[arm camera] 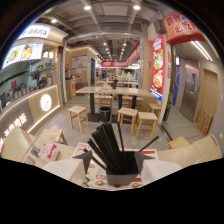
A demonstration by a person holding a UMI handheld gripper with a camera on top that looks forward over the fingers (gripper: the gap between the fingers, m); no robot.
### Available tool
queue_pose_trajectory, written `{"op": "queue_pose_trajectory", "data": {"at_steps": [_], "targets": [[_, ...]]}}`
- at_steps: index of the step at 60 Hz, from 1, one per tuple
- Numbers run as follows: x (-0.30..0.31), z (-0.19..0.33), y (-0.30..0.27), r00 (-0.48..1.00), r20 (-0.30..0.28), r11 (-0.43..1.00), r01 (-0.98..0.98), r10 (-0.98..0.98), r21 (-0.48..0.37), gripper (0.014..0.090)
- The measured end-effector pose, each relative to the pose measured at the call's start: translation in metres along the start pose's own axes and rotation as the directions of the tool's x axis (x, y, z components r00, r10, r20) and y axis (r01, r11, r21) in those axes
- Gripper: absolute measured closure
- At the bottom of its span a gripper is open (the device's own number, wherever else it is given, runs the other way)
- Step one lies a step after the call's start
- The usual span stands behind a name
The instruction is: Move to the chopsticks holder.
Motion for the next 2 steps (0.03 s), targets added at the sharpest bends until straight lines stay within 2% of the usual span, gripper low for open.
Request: {"op": "queue_pose_trajectory", "data": {"at_steps": [2], "targets": [[0.0008,-0.0001,-0.0002,1.0,0.0,1.0,-0.004,0.004,-0.001,0.0204]]}}
